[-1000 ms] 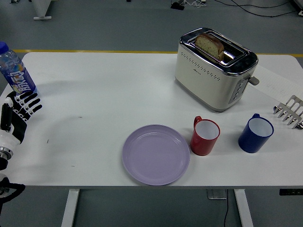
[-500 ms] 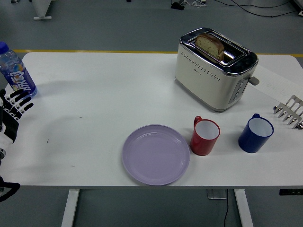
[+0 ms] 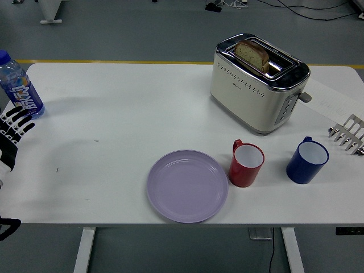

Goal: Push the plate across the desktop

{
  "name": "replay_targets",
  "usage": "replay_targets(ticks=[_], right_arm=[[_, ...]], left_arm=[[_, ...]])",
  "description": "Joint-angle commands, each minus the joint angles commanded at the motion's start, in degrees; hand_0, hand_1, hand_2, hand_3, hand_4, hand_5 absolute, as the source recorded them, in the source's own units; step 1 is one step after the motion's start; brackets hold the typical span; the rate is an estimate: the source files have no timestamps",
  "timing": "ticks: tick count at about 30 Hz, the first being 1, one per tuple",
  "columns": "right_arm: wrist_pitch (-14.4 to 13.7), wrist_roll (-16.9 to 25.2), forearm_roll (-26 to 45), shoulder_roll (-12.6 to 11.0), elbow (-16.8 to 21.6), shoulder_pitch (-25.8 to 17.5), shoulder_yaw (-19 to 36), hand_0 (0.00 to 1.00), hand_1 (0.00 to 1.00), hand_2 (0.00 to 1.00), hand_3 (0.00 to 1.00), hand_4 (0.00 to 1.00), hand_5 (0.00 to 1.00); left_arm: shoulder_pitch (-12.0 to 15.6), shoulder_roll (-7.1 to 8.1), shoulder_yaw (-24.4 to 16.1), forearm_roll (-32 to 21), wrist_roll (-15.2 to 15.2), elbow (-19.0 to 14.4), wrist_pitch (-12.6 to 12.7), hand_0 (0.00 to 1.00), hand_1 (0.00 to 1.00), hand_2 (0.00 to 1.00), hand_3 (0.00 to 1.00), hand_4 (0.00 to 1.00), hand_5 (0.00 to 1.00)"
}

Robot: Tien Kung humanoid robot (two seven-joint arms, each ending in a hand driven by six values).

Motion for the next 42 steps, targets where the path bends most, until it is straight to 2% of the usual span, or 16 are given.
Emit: replay_targets(ticks=[11,42], right_arm=[[-0.03,0.25,-0.48,0.06,-0.11,0.33,0.43,0.567,0.554,0.686,0.605,0.325,0.302],[-0.04,-0.09,0.12,-0.08,0.06,-0.65,-0.21,0.566,0.554,0.685,0.604,0.324,0.304]], left_arm=[[-0.15,0.18,-1.22,0.1,-0.08,-0.83,0.06,0.7,0.73,0.713,0.613,0.57,0.998],[0.59,0.06,-0.63,0.04,-0.51,-0.89,0.97,0.694,0.725,0.709,0.607,0.572,0.998]])
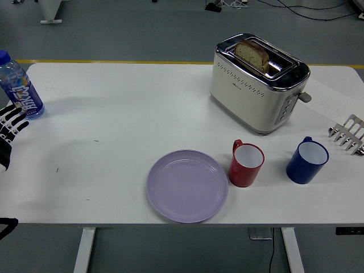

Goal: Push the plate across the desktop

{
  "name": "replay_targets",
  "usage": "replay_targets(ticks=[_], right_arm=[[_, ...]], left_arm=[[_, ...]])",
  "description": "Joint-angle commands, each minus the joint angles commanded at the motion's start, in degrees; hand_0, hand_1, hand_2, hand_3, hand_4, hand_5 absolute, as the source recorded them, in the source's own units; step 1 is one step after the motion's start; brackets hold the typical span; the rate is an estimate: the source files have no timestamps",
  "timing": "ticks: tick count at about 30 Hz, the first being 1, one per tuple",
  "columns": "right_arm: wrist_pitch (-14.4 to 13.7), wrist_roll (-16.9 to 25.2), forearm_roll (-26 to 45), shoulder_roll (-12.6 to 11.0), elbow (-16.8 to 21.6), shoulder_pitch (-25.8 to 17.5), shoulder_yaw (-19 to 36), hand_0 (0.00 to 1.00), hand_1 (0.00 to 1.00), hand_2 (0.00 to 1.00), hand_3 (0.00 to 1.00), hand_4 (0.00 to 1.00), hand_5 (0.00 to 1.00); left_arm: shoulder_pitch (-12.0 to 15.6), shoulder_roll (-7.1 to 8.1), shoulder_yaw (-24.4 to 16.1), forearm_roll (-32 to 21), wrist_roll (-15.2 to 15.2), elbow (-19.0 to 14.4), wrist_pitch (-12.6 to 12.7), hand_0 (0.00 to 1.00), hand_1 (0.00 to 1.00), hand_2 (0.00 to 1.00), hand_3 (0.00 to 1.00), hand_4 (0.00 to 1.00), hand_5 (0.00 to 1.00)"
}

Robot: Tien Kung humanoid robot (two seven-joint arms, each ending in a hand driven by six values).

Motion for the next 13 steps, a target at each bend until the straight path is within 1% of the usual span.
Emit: replay_targets(ticks=[13], right_arm=[[-0.14,-0.19,-0.03,0.22,0.03,-0.28,0.25,0.567,0.554,0.685,0.604,0.325,0.304]], left_arm=[[0.17,-0.01,-0.32,0.06,-0.07,0.11,0.03,0.69,0.724,0.709,0.607,0.572,0.998]])
